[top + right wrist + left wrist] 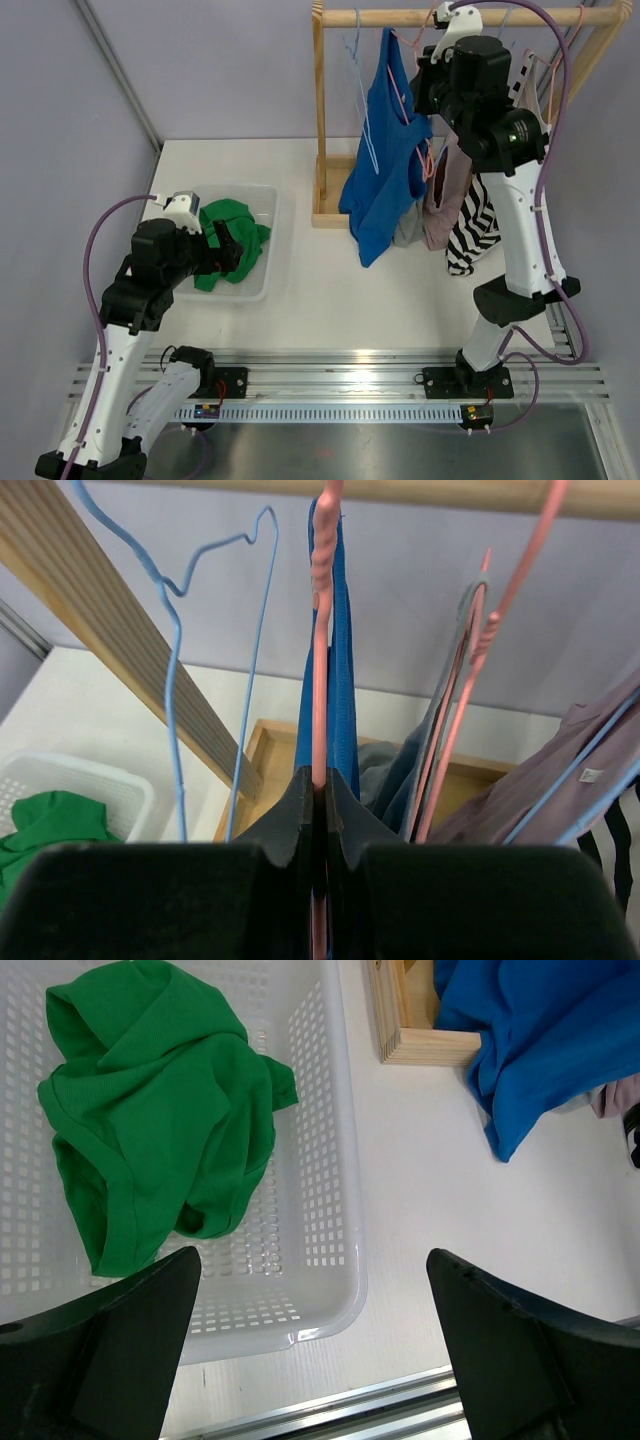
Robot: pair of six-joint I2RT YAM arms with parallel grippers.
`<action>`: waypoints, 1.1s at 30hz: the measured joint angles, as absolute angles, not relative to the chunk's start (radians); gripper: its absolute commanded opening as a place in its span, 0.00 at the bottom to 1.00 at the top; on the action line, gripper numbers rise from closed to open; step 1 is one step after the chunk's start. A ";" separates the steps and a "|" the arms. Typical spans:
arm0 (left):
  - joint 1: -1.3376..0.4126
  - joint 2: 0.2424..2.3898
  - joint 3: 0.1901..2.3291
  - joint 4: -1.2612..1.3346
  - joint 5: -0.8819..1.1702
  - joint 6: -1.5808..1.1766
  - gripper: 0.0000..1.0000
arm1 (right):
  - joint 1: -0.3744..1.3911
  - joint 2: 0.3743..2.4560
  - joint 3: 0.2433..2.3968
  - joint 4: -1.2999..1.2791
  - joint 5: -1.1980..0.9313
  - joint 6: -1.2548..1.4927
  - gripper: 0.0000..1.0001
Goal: Remove the tank top from the hanger
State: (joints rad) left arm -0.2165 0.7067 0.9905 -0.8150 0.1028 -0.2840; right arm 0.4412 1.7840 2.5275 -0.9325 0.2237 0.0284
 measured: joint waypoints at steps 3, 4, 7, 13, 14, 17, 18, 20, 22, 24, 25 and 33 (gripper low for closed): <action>-0.220 0.703 0.991 -0.817 0.106 -0.284 0.99 | 0.441 1.740 2.526 -0.929 0.216 0.039 0.00; -0.221 0.702 0.991 -0.818 0.109 -0.284 0.99 | 0.441 1.725 2.519 -0.928 0.213 0.044 0.00; -0.223 0.699 0.994 -0.815 0.131 -0.284 0.99 | 0.441 1.645 2.429 -0.918 0.184 0.070 0.00; -0.229 0.685 0.994 -0.770 0.202 -0.306 0.99 | 0.440 1.376 2.052 -0.898 0.055 0.130 0.00; -0.236 0.683 0.994 -0.754 0.215 -0.312 0.99 | 0.440 1.324 1.985 -0.897 0.027 0.140 0.00; -0.270 0.681 0.989 -0.688 0.249 -0.334 0.99 | 0.440 1.177 1.802 -0.893 -0.061 0.165 0.00; -0.289 0.682 0.986 -0.667 0.252 -0.341 0.99 | 0.440 1.140 1.760 -0.892 -0.087 0.168 0.00; -0.345 0.689 0.978 -0.629 0.245 -0.356 0.99 | 0.439 1.059 1.679 -0.911 -0.139 0.176 0.00; -0.442 0.710 0.970 -0.594 0.213 -0.374 0.99 | 0.439 0.981 1.600 -0.923 -0.185 0.182 0.00; -0.547 0.737 0.965 -0.565 0.165 -0.388 0.99 | 0.439 0.906 1.523 -0.931 -0.221 0.191 0.00; -0.607 0.751 0.962 -0.545 0.134 -0.395 0.99 | 0.439 0.872 1.486 -0.937 -0.234 0.197 0.00; -0.964 0.836 0.925 -0.374 -0.115 -0.416 0.99 | 0.439 0.676 1.193 -0.948 -0.394 0.246 0.00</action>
